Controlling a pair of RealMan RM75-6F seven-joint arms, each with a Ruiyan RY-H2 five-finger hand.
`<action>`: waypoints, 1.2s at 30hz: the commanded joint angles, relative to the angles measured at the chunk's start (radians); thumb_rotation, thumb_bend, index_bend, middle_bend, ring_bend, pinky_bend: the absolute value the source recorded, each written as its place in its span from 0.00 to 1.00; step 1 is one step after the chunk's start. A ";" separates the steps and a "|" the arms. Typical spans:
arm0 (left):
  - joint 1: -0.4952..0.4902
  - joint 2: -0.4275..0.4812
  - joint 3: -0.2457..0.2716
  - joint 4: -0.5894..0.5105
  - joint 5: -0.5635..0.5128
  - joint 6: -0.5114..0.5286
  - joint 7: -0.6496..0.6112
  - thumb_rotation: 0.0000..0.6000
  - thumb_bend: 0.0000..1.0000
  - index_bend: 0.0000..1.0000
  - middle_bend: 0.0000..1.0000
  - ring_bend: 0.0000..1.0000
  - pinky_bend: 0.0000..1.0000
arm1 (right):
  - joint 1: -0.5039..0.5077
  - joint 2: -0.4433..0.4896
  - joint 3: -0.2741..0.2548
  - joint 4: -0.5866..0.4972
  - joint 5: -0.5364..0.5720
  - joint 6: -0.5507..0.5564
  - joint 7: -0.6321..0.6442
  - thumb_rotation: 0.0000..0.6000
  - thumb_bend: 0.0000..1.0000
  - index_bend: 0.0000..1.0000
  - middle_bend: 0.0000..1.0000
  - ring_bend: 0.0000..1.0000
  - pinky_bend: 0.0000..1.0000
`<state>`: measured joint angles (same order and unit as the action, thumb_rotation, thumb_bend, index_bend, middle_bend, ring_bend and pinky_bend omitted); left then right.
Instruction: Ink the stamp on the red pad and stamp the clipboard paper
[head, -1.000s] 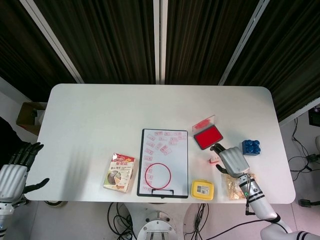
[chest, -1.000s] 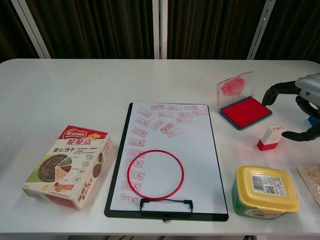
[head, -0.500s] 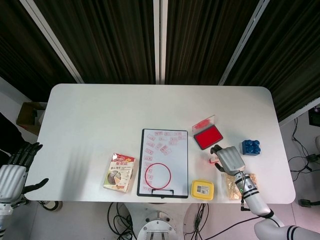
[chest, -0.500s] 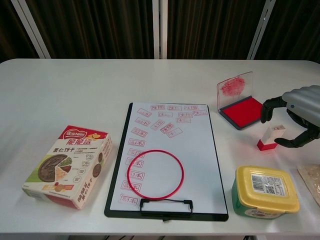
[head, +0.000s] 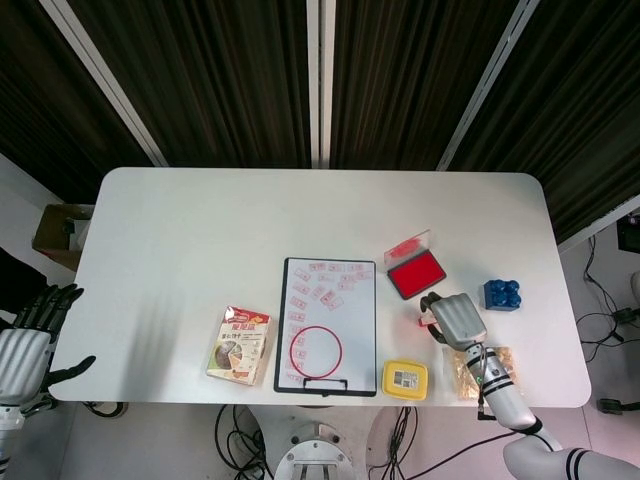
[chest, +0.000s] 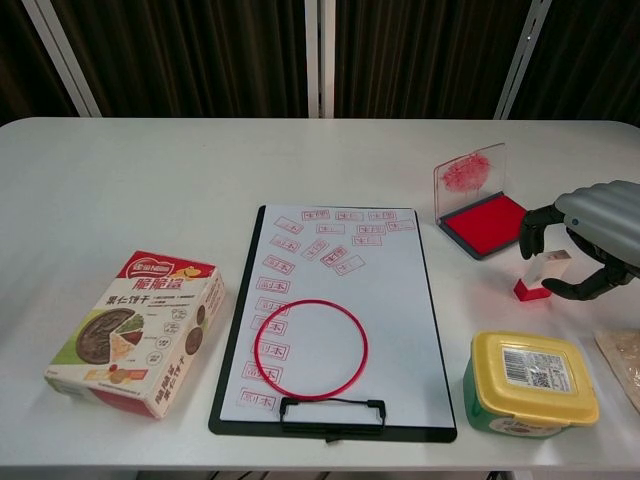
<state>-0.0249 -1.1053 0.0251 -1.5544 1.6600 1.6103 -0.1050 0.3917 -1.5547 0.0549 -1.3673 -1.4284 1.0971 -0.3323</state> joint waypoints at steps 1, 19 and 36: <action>0.000 -0.001 0.001 0.002 -0.001 -0.001 -0.002 1.00 0.00 0.10 0.09 0.07 0.16 | -0.001 -0.003 -0.001 0.002 0.003 0.005 0.000 1.00 0.23 0.47 0.42 0.78 1.00; 0.001 -0.006 0.000 0.012 -0.005 -0.001 -0.009 1.00 0.00 0.10 0.09 0.07 0.16 | -0.001 -0.031 -0.003 0.029 0.012 0.036 -0.013 1.00 0.31 0.57 0.51 0.78 1.00; 0.005 -0.005 0.000 0.018 -0.011 0.002 -0.015 1.00 0.00 0.10 0.09 0.07 0.16 | 0.120 0.057 0.162 0.029 0.131 -0.078 0.079 1.00 0.41 0.86 0.74 0.86 1.00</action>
<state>-0.0204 -1.1101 0.0250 -1.5368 1.6497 1.6126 -0.1202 0.4657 -1.5231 0.1777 -1.3437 -1.3470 1.0863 -0.2593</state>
